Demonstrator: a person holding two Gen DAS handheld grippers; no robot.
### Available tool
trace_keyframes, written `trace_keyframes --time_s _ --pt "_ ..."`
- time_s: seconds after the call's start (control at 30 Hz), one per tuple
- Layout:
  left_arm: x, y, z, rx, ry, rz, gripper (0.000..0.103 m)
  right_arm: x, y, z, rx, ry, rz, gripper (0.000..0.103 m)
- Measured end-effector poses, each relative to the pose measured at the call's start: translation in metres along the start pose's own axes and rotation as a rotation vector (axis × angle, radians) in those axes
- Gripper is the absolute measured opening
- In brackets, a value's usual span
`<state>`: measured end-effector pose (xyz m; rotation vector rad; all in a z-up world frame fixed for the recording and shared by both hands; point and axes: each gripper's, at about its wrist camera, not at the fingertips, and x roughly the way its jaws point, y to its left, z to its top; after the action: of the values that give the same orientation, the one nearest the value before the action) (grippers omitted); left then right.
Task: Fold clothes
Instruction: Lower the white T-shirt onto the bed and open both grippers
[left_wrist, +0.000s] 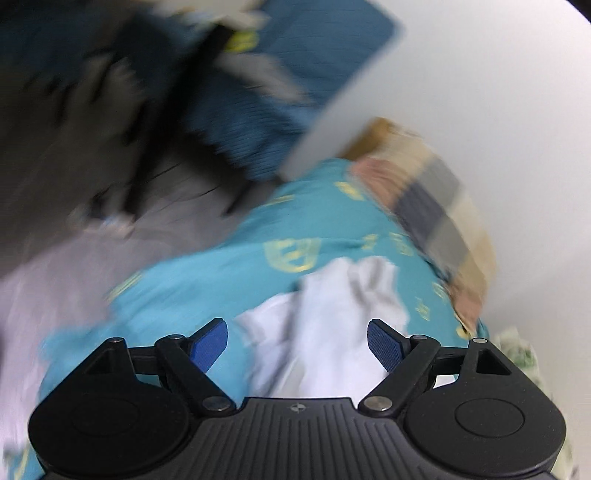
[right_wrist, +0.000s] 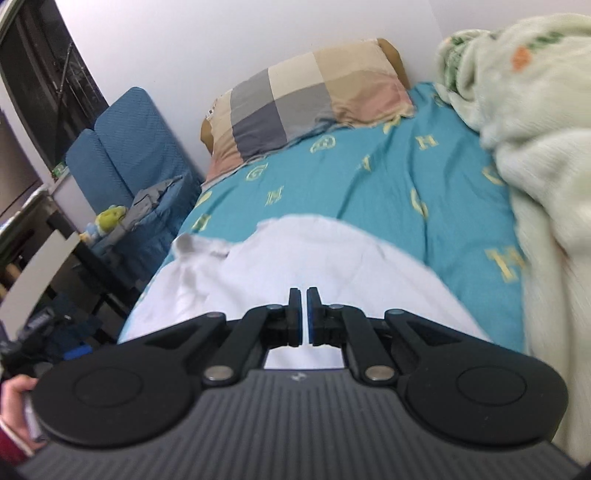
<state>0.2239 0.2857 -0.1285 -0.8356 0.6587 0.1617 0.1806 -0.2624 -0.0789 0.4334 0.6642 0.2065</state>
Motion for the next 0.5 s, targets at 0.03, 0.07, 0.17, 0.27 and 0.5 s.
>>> trace_keyframes --time_s 0.03,0.07,0.17,0.27,0.5 --pt "-0.004 0.010 -0.002 -0.038 0.016 -0.001 0.082 -0.011 0.003 -0.006 0.011 0.007 -0.004 0.007" --pt "-0.008 0.018 -0.002 -0.061 0.027 0.003 0.079 -0.021 0.006 -0.012 0.022 0.015 -0.009 0.007" --pt "-0.014 0.037 -0.003 -0.105 0.030 0.010 0.077 -0.042 0.008 -0.029 0.071 0.044 0.006 0.008" --pt "-0.006 0.051 -0.002 -0.140 0.035 -0.023 0.073 -0.045 0.003 -0.047 0.137 0.072 0.040 0.008" --pt "0.057 0.059 0.003 -0.150 0.013 -0.080 0.058 -0.001 -0.007 -0.065 0.190 0.160 0.049 0.008"
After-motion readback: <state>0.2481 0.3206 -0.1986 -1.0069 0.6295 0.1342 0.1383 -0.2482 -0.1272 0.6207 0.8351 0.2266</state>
